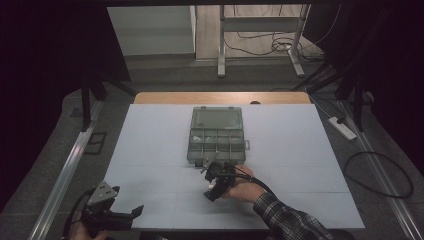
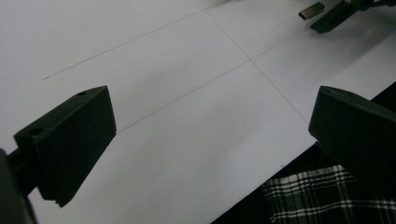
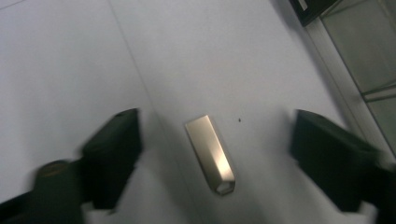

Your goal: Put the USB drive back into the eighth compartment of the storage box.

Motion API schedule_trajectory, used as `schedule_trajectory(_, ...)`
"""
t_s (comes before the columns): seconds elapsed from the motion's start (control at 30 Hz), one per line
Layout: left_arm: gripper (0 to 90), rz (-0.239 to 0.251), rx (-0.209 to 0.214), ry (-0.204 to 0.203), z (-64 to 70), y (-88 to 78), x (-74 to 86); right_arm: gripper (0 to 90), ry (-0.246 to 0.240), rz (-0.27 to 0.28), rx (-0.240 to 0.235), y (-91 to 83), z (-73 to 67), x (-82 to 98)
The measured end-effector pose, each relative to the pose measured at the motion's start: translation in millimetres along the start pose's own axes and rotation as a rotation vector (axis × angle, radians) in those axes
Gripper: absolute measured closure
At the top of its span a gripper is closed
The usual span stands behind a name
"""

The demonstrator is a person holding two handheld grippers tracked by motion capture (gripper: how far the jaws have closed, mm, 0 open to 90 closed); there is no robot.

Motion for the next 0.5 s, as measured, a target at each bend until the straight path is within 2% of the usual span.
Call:
schedule_trajectory(0.03,1.0,0.0,0.0,0.001,0.1,0.0,0.0,31.8,-0.005,-0.001,-0.005,-2.0,0.3,0.5)
schedule_trajectory(0.07,1.0,0.0,0.0,0.001,0.1,0.0,0.0,31.8,-0.005,-0.001,-0.005,-2.0,0.3,0.5)
schedule_trajectory(0.13,1.0,-0.001,-0.001,0.001,0.1,0.1,0.0,41.5,-0.018,-0.005,-0.014,-5.2,1.0,1.9)
schedule_trajectory(0.17,1.0,-0.001,-0.001,0.001,0.1,0.1,0.0,49.8,-0.033,-0.011,-0.02,-7.3,1.7,2.9)
schedule_trajectory(0.2,1.0,-0.001,-0.001,0.002,0.2,0.1,0.0,49.8,-0.033,-0.011,-0.02,-7.3,1.7,2.9)
schedule_trajectory(0.23,1.0,-0.001,-0.002,0.002,0.2,0.0,0.0,58.9,-0.037,-0.016,-0.026,-8.7,1.1,3.4)
schedule_trajectory(0.27,1.0,-0.001,-0.003,0.003,0.2,0.0,0.0,64.3,-0.04,-0.018,-0.027,-9.2,0.7,3.6)
schedule_trajectory(0.3,1.0,-0.002,-0.003,0.004,0.3,0.0,0.0,64.3,-0.04,-0.018,-0.027,-9.2,0.7,3.6)
schedule_trajectory(0.33,1.0,-0.002,-0.004,0.005,0.4,0.1,0.0,73.5,-0.056,-0.026,-0.031,-10.3,-0.3,4.1)
schedule_trajectory(0.37,1.0,-0.002,-0.003,0.006,0.5,0.1,0.0,77.2,-0.065,-0.029,-0.031,-10.5,-0.8,4.2)
schedule_trajectory(0.5,1.0,-0.002,-0.003,0.006,0.5,0.1,0.0,78.5,-0.067,-0.029,-0.03,-10.6,-3.0,3.9)
Point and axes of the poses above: each handheld gripper's, and its own axes: y roughly forward along the jaws, x roughly out of its underside, z roughly to its right, the point moved 4 cm from there along y, roughly forward along the jaws, and after that the axes turned 1 degree about -x, right-handed, at the moved point
